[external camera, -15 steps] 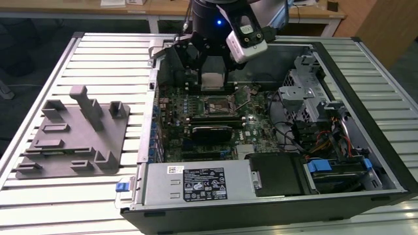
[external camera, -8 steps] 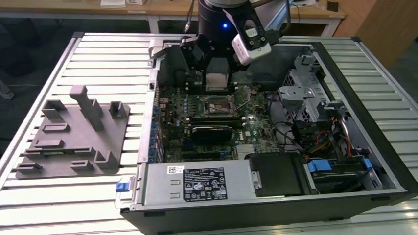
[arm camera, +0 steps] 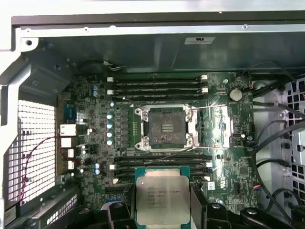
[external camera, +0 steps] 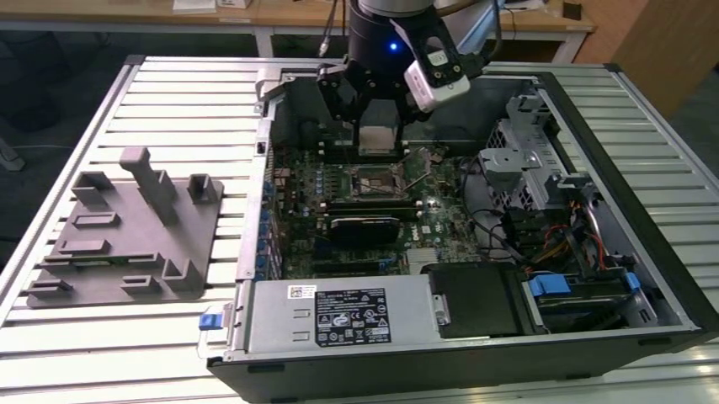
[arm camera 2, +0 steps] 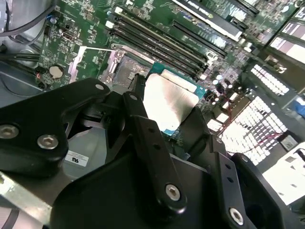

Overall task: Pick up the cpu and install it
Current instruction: 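Pick up the cpu and move it towards the insertion slot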

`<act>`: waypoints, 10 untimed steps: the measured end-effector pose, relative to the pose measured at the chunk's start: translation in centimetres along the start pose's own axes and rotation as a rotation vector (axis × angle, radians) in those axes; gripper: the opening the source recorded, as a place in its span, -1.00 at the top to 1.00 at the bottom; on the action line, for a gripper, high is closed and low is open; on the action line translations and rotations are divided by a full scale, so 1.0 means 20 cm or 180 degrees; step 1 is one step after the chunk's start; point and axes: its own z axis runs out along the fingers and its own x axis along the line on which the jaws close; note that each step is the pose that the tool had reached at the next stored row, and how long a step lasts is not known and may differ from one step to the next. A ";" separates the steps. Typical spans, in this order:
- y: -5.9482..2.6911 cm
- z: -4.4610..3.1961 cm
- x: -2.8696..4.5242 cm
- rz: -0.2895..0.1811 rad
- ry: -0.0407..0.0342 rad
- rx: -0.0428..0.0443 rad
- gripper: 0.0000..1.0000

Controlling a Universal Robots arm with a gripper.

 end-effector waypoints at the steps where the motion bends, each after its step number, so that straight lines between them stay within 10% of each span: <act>1: 0.005 0.005 -0.004 0.0000 0.0000 0.0000 -0.09; 10: 0.044 0.059 -0.055 0.0000 0.0003 0.0000 -0.09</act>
